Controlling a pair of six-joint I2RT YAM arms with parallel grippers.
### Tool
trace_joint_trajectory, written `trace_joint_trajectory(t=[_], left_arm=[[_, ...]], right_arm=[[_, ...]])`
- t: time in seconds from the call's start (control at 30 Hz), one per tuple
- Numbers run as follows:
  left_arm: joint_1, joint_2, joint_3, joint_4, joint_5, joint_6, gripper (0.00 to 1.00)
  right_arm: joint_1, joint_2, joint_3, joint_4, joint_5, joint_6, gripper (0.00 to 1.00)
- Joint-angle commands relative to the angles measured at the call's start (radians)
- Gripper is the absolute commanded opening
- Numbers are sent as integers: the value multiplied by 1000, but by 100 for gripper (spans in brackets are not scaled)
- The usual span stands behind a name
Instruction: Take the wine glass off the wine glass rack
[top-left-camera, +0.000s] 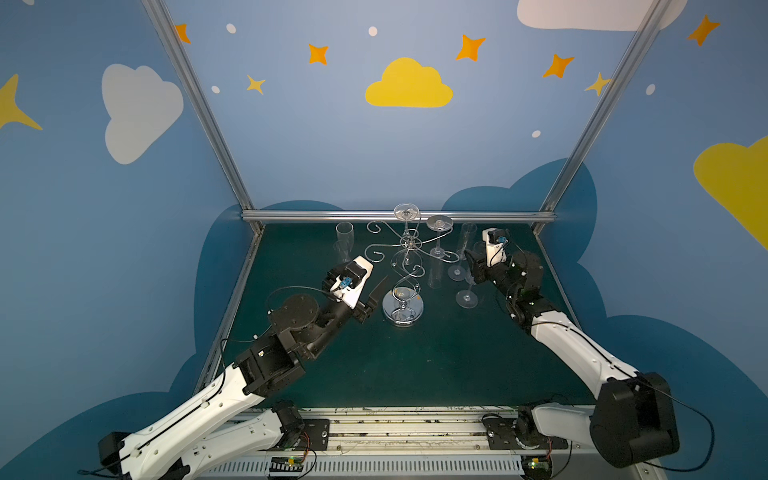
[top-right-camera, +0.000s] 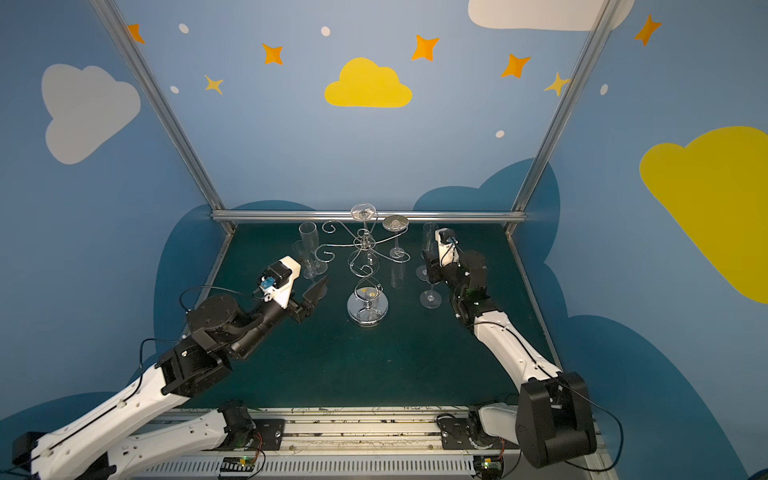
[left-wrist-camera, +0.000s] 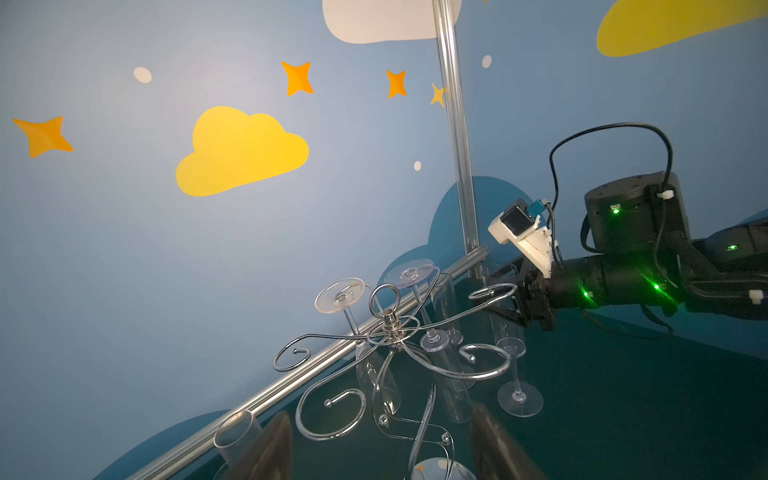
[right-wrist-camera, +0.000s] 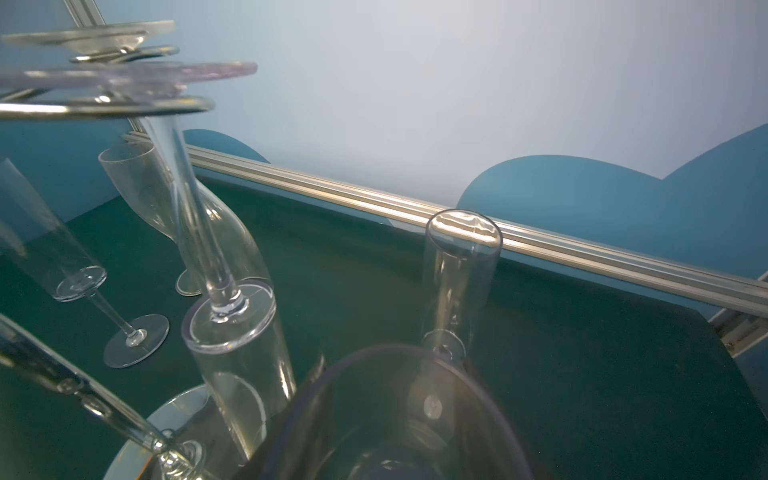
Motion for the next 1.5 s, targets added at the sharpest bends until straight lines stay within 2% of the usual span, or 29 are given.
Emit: trace_joint_trajectory(t=[0.0, 0.5, 1.07, 1.27, 1.47], left_arm=[[22, 4, 29, 45, -4, -13, 67], [50, 31, 31, 20, 27, -32, 67], [69, 13, 15, 6, 47, -42, 67], [69, -8, -1, 6, 46, -50, 67], [70, -30, -14, 0, 46, -60, 67]], right_arm=[[-11, 49, 34, 82, -38, 6, 29], [-20, 180, 74, 164, -40, 27, 28], [-23, 262, 85, 118, -22, 15, 30], [-23, 247, 73, 86, -17, 2, 40], [-23, 214, 62, 49, -2, -6, 55]])
